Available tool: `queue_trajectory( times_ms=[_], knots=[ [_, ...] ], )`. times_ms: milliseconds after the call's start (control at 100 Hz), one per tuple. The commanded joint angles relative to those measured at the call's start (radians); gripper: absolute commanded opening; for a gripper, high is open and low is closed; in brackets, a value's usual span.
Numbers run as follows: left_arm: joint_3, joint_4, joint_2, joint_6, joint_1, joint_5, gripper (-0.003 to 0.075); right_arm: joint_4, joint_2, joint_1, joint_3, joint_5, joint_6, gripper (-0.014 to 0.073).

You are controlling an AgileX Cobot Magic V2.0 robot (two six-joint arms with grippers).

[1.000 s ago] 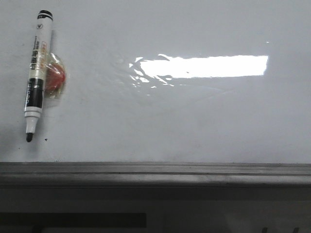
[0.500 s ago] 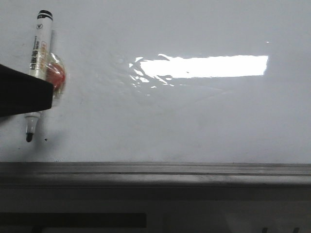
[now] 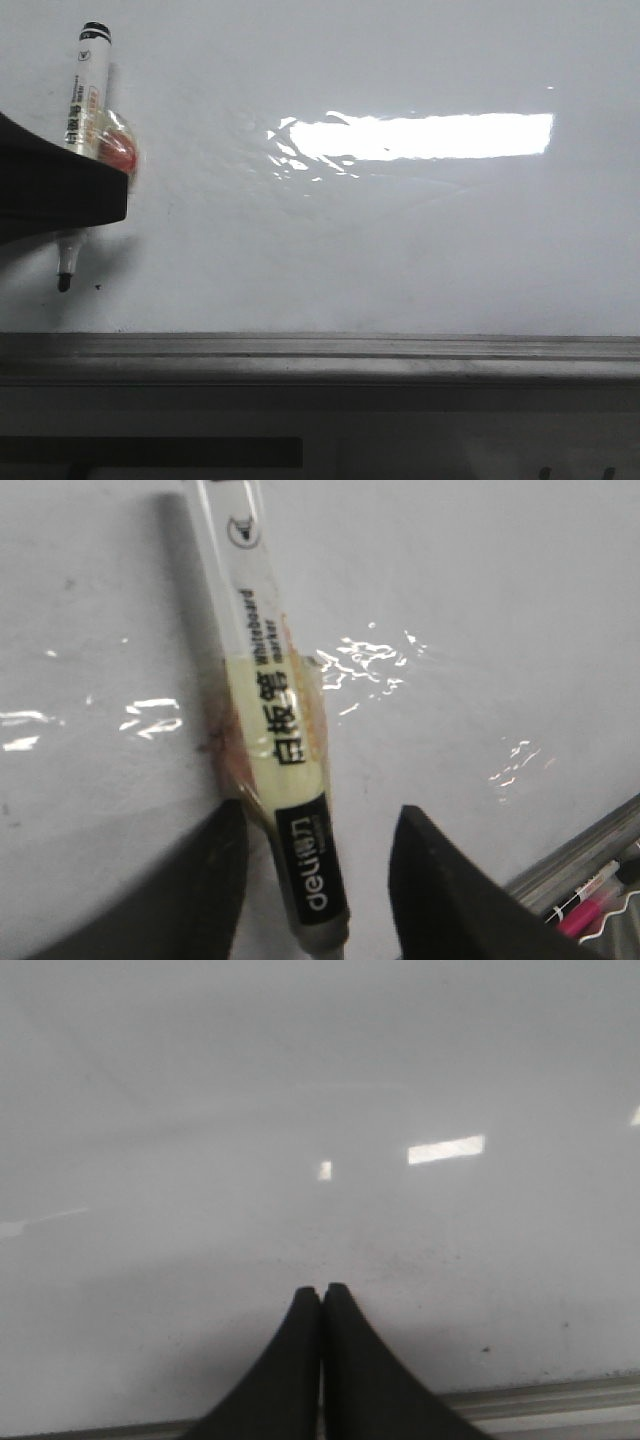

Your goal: Write number 6 on whiteboard

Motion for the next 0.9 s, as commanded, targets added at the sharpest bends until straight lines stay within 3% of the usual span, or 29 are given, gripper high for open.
queue_trajectory(
  times_ms=[0,100,250,510,690,890],
  knots=[
    [-0.022,-0.050,0.012,-0.002,-0.001,-0.033,0.0165,-0.001,0.016,-0.005,-0.038,-0.063,-0.002,-0.0064],
    [-0.022,-0.068,0.012,-0.002,0.005,-0.033,-0.0022,0.001,0.016,-0.003,-0.038,-0.063,-0.002,-0.0064],
    [-0.022,-0.068,0.012,0.000,0.017,-0.031,-0.0019,0.064,0.016,0.036,-0.040,-0.081,-0.002,-0.0064],
    [-0.022,-0.015,-0.031,0.000,-0.024,-0.004,-0.0019,0.064,0.016,0.242,-0.140,0.051,-0.051,-0.0064],
    [-0.025,0.174,-0.085,0.000,-0.080,0.001,-0.0019,0.064,0.016,0.393,-0.168,0.042,-0.071,-0.0064],
    [-0.050,0.326,-0.111,0.000,-0.086,0.098,-0.0019,0.064,0.030,0.573,-0.170,0.036,-0.071,-0.0060]
  ],
)
